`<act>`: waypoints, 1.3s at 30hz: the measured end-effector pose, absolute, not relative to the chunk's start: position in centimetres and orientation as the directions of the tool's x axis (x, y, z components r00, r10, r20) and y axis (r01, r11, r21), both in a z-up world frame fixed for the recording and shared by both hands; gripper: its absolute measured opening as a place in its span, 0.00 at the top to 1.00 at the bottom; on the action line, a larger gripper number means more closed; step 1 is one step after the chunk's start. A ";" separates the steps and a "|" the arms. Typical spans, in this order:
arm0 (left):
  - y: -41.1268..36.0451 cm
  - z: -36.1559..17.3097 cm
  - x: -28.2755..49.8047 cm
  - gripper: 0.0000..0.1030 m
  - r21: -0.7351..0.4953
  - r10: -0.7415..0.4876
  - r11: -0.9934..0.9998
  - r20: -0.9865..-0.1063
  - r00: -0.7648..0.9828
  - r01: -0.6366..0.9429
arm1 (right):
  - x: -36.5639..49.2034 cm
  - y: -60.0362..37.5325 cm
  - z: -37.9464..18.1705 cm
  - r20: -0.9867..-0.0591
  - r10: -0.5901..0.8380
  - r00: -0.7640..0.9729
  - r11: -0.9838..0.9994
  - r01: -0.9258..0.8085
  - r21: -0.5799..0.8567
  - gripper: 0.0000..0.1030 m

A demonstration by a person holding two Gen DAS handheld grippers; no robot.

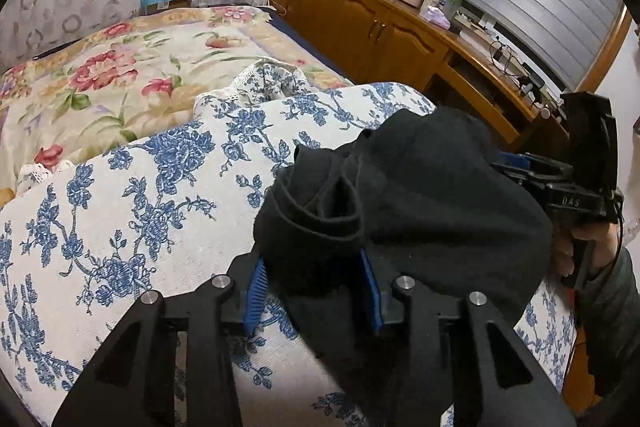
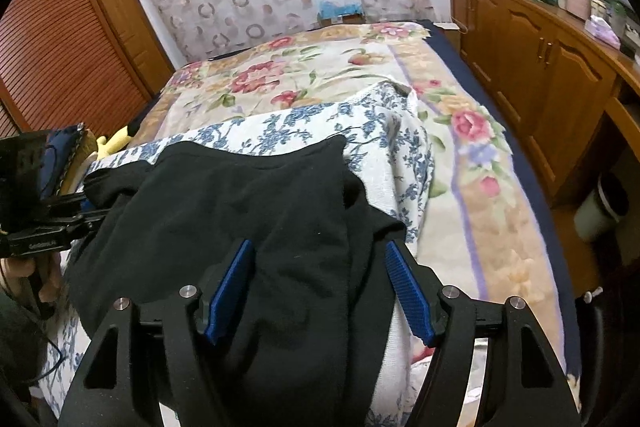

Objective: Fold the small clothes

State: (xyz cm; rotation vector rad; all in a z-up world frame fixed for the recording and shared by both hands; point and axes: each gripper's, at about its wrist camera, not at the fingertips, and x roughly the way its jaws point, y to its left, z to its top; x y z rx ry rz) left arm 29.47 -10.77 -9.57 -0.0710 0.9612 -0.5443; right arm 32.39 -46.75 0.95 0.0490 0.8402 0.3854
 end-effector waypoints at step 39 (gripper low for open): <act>2.0 5.3 17.8 0.87 -0.274 -0.419 0.905 -0.436 0.797 0.326 | 25.8 -34.2 10.6 -0.387 0.577 0.719 0.780 -0.626 -0.002 0.89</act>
